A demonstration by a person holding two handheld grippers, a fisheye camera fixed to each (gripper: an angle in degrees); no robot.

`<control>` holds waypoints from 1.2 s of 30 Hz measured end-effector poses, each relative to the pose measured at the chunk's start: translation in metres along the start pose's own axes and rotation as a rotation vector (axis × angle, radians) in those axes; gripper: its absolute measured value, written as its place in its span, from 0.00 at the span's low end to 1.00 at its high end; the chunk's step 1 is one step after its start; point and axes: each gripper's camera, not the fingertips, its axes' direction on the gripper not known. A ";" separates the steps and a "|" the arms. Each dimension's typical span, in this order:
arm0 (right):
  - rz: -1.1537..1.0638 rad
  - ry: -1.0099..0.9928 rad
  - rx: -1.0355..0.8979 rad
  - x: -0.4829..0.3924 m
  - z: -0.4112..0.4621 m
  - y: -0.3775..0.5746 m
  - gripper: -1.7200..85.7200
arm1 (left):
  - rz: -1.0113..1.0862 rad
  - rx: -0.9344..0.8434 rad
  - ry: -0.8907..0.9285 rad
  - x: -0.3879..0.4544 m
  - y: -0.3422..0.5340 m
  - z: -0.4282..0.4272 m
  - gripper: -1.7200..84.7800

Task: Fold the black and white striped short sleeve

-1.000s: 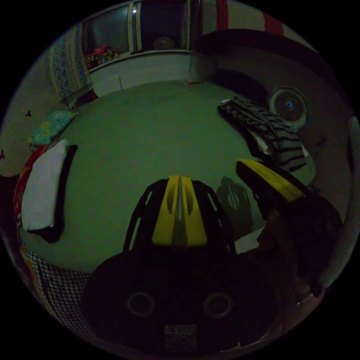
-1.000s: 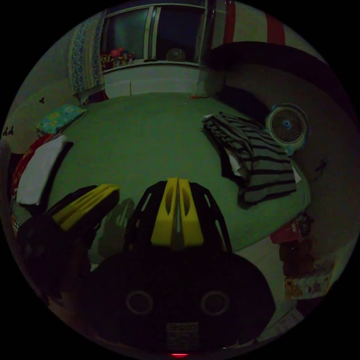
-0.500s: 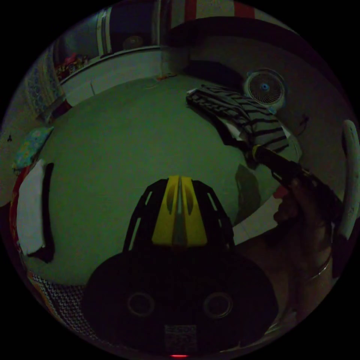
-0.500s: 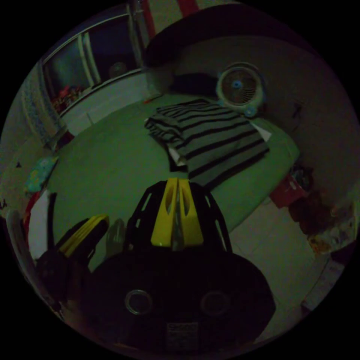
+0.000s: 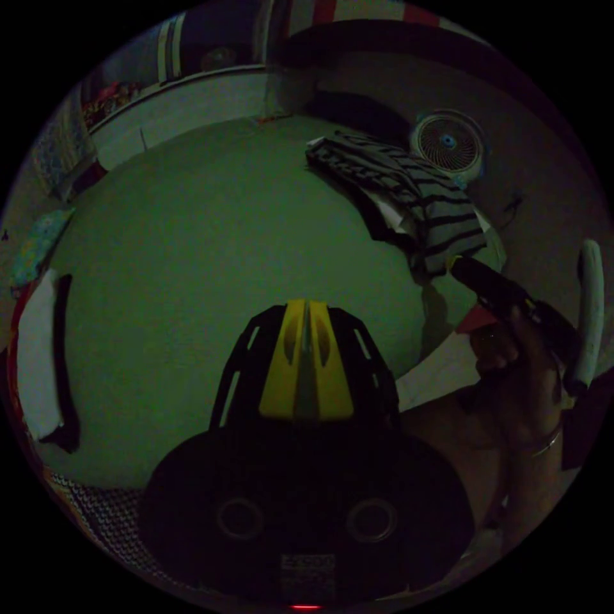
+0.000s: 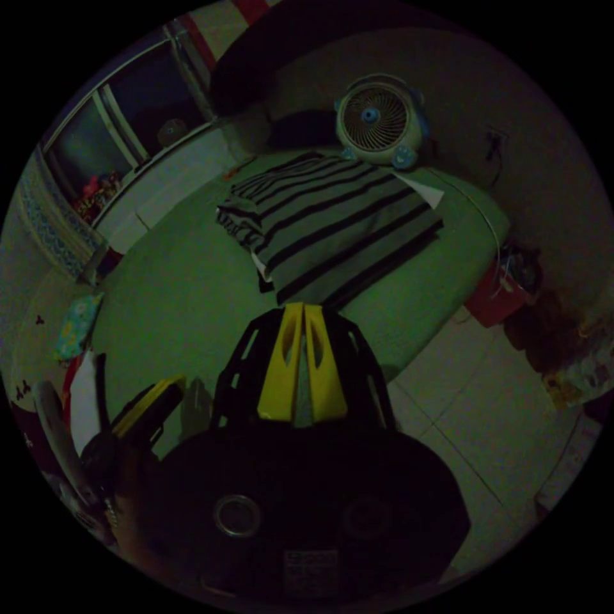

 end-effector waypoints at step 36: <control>-0.058 -0.040 -0.019 0.037 -0.015 -0.016 0.01 | -0.044 0.023 0.014 -0.018 -0.018 0.033 0.03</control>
